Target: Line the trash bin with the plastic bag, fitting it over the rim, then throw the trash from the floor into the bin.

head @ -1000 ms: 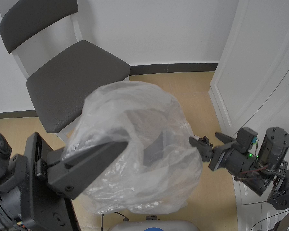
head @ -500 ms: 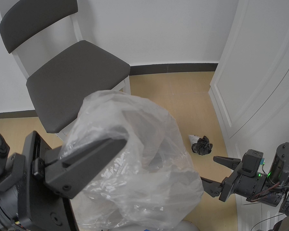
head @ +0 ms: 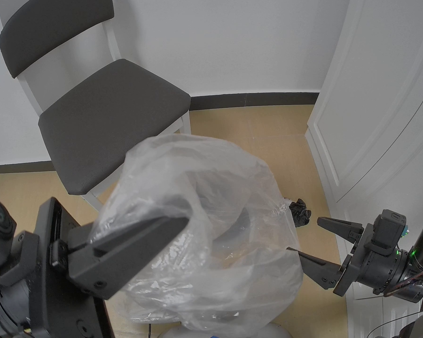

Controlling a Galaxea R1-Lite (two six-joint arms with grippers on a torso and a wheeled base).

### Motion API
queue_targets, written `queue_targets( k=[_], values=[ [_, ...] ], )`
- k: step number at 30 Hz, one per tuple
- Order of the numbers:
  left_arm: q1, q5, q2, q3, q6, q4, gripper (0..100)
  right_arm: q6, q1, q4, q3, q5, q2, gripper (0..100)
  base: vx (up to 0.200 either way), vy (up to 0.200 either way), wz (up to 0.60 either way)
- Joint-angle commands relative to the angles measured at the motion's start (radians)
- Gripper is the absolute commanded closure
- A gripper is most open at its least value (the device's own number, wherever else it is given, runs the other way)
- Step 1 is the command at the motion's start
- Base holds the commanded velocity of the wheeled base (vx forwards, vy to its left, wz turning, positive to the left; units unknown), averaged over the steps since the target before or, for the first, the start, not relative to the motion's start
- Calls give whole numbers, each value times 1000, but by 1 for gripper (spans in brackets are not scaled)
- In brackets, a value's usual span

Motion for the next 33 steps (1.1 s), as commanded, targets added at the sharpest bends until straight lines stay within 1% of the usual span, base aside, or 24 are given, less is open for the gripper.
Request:
queue_targets(
  k=[1,4,7,8,12,13,15,16,18,19,21,23,25,26,27,29,33],
  values=[
    [-5,-1,12,0,-2,0,100,0,64,1,2,-5,-44,0,0,0,0],
    [3,1,20,-3,-8,-2,100,0,97,2,8,-5,-56,0,0,0,0],
    [11,-1,23,-9,-36,1,100,-2,117,2,19,-3,-58,0,0,0,0],
    [14,-1,30,-15,-62,0,100,-2,135,2,28,-3,-56,0,0,0,0],
    [17,-2,35,-20,-76,0,100,-2,147,2,34,-1,-50,0,0,0,0],
    [20,-8,43,-23,-110,-7,100,0,167,1,46,0,-26,0,0,0,0],
    [20,-19,41,-20,-117,-11,100,1,169,1,46,0,-20,0,0,0,0],
    [18,-54,36,-6,-128,-42,100,1,169,1,46,-1,-10,0,0,0,0],
    [18,-99,36,25,-131,-103,100,1,158,-1,45,-3,-10,0,0,0,0],
    [18,-104,36,28,-131,-111,100,1,157,-1,45,-3,-10,0,0,0,0],
    [18,-139,36,60,-131,-175,100,1,146,-2,40,-5,-21,0,0,0,0],
    [15,-159,36,69,-131,-206,100,0,114,-2,36,-5,-23,0,0,0,0],
    [15,-163,35,72,-131,-212,100,-2,100,-2,34,-5,-23,0,0,0,0],
    [11,-171,32,77,-131,-220,100,0,51,-1,19,2,-12,0,0,0,0],
    [11,-171,30,77,-131,-220,100,0,49,-1,17,2,-10,0,0,0,0],
    [6,-173,26,78,-130,-221,100,7,17,1,8,9,13,0,0,0,0],
    [3,-173,20,80,-128,-224,100,40,12,-5,3,8,71,0,0,0,0]
  ],
)
